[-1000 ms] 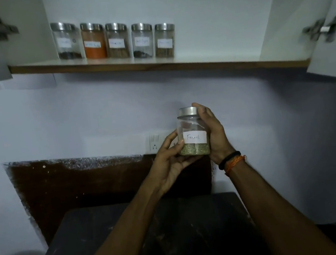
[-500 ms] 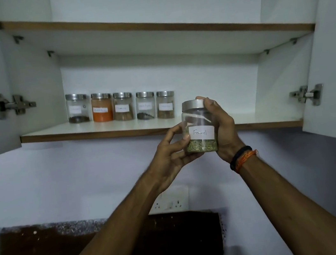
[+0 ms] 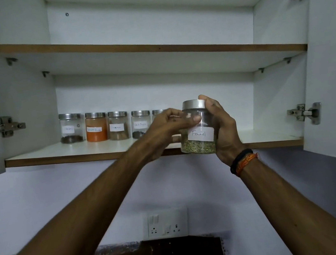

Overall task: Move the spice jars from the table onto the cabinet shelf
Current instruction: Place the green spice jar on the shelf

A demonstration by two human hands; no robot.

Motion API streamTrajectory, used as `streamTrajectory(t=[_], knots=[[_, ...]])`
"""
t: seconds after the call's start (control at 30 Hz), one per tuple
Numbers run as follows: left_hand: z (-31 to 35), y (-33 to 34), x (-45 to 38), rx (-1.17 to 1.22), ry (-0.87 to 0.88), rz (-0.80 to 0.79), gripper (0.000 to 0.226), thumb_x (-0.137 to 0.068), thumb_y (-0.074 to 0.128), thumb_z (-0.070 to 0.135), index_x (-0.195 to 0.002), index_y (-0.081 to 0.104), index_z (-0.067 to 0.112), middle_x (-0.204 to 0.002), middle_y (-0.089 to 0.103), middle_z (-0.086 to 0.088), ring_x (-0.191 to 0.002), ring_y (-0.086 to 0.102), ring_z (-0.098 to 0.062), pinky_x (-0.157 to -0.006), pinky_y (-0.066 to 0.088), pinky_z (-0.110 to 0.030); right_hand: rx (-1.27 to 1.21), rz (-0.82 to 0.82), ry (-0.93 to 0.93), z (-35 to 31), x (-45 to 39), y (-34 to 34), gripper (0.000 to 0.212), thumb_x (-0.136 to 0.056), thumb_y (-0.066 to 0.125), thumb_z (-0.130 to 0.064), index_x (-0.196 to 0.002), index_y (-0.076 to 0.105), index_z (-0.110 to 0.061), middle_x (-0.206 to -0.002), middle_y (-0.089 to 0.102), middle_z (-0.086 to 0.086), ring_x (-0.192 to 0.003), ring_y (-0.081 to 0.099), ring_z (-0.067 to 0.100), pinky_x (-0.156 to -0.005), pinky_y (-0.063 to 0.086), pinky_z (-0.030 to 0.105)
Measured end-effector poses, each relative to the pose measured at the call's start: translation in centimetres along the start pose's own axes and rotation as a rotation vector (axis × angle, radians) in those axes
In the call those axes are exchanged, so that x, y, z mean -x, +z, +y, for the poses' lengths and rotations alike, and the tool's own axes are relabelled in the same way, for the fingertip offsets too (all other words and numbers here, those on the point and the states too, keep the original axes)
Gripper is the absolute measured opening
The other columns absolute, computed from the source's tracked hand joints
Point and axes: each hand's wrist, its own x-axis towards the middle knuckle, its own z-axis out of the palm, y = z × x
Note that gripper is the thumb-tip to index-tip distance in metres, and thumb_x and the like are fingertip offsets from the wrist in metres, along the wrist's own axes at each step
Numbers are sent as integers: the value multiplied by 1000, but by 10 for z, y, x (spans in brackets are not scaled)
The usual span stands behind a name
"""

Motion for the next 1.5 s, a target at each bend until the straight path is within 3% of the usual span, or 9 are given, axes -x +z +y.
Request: streamTrajectory(t=[0.2, 0.37, 0.47, 0.6, 0.83, 1.0, 1.17, 1.33, 1.5], knots=[[26, -7, -35, -130, 56, -125, 71, -76, 85, 23, -137, 51, 35, -114, 74, -5, -103, 73, -24, -87, 61, -45, 22, -19, -26, -2, -24, -6, 53, -95, 51, -39, -142, 47, -15, -134, 60, 20, -113, 64, 35, -100, 49, 56], [24, -10, -56, -185, 113, -145, 50, -78, 81, 21, -125, 65, 28, -115, 73, -8, -105, 71, -32, -87, 60, -50, 59, 6, -37, 6, -43, -19, 55, -99, 44, -52, -140, 52, -17, -135, 62, 14, -123, 59, 36, -104, 48, 56], [20, -16, -67, -205, 124, -116, 50, -76, 81, 24, -124, 64, 23, -116, 72, -7, -106, 71, -31, -88, 60, -53, 301, 157, -74, 20, -51, -36, 50, -102, 35, -54, -129, 63, -22, -121, 71, 2, -115, 64, 21, -100, 49, 44], [10, -28, -80, -218, 105, -81, 51, -76, 81, 23, -123, 62, 21, -116, 71, -8, -106, 70, -28, -89, 60, -52, 689, 369, -97, 46, -59, -68, 19, -99, 53, -30, -101, 70, -22, -98, 74, -3, -100, 66, 20, -92, 53, 38], [-25, -40, -107, -275, 40, -51, 47, -83, 78, 15, -126, 60, 22, -120, 67, -9, -109, 67, -30, -90, 59, -49, 1399, 420, -106, 72, -73, -88, 19, -90, 56, -29, -100, 71, -22, -84, 73, 1, -71, 58, 20, -66, 43, 26], [-46, -46, -123, -251, -3, -99, 46, -83, 77, 12, -125, 62, 23, -115, 69, -8, -98, 73, -21, -78, 62, -35, 1421, 488, -155, 75, -70, -89, 22, -88, 54, -30, -86, 73, -19, -70, 69, 3, -59, 47, 20, -62, 38, 25], [-55, -51, -133, -312, 27, -117, 52, -84, 76, 8, -132, 58, 15, -121, 65, -9, -109, 67, -26, -81, 62, -34, 1416, 492, -179, 76, -71, -89, 22, -88, 55, -31, -84, 72, -18, -61, 59, -1, -57, 50, 19, -62, 40, 25], [-43, -57, -154, -798, 183, -86, 55, -77, 86, 24, -128, 66, 17, -132, 61, -3, -122, 55, -21, -103, 48, -40, 1414, 509, -203, 77, -71, -89, 21, -88, 56, -31, -79, 70, -18, -59, 56, -2, -56, 48, 20, -60, 37, 25], [-36, -59, -185, -1138, 199, -188, 53, -78, 84, 35, -126, 66, 18, -129, 67, 3, -118, 57, -14, -98, 43, -34, 1409, 527, -238, 78, -70, -89, 20, -87, 56, -29, -78, 70, -17, -59, 58, -1, -54, 48, 19, -59, 36, 24]])
